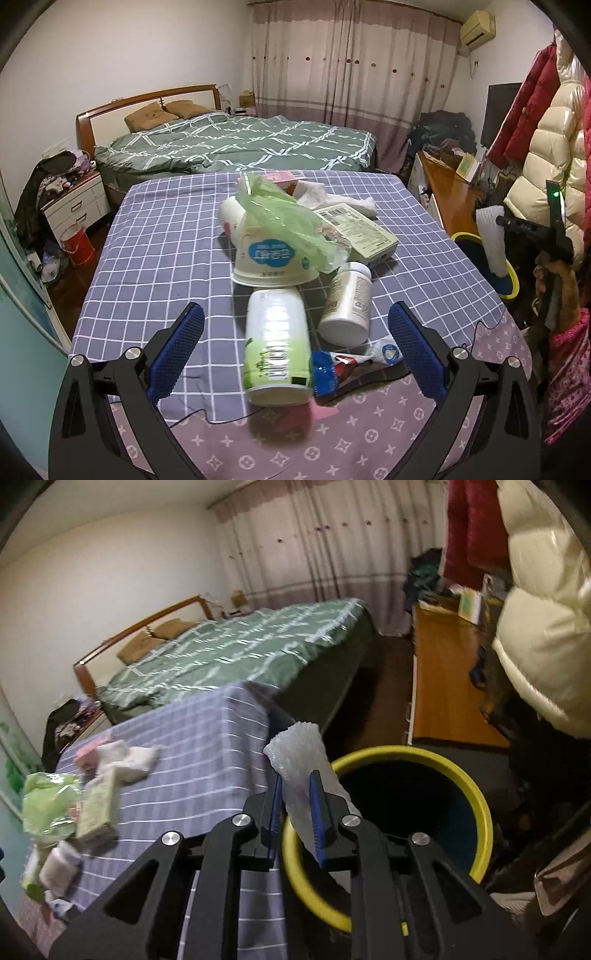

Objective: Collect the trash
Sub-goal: 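Carry the bubble wrap to the yellow bin and release it, then grasp the clear plastic container with the left tool and lift it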

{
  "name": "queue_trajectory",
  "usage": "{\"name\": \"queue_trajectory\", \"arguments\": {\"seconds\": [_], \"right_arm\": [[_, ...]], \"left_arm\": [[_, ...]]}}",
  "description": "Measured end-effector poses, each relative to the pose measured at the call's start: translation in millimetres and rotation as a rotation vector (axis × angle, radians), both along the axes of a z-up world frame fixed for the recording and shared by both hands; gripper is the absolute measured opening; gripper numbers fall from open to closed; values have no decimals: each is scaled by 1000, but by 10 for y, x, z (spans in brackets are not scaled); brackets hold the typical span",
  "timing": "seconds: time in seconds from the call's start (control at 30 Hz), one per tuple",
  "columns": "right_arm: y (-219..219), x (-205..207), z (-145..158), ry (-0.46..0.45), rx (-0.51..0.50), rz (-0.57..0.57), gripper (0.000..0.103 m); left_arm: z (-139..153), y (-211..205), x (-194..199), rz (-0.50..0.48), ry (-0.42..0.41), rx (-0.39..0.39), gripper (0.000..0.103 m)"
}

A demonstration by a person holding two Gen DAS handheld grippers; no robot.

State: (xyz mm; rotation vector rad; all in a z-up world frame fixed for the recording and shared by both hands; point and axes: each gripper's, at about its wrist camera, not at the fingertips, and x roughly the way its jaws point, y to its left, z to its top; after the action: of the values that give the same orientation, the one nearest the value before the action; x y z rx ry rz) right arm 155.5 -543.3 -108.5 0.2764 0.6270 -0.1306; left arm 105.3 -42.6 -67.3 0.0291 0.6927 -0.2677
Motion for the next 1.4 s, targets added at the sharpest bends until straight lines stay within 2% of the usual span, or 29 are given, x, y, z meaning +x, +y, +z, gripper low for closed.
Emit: {"name": "queue_trajectory", "arguments": {"seconds": [0.13, 0.23, 0.5, 0.9, 1.17, 1.4], "right_arm": [[-178, 19, -197, 29, 11, -40, 18], [-221, 11, -277, 40, 11, -63, 25], [-194, -96, -239, 34, 1, -84, 32], [-21, -224, -219, 33, 19, -45, 34], [25, -228, -271, 40, 37, -34, 34], [82, -220, -308, 49, 41, -18, 34]], "left_arm": [[-6, -84, 38, -10, 5, 13, 98], [-6, -115, 57, -12, 7, 16, 98], [-64, -118, 83, -14, 20, 18, 98], [-278, -61, 253, 9, 71, 53, 97], [-566, -2, 506, 34, 167, 53, 72], [-704, 60, 478, 43, 194, 57, 60]]}}
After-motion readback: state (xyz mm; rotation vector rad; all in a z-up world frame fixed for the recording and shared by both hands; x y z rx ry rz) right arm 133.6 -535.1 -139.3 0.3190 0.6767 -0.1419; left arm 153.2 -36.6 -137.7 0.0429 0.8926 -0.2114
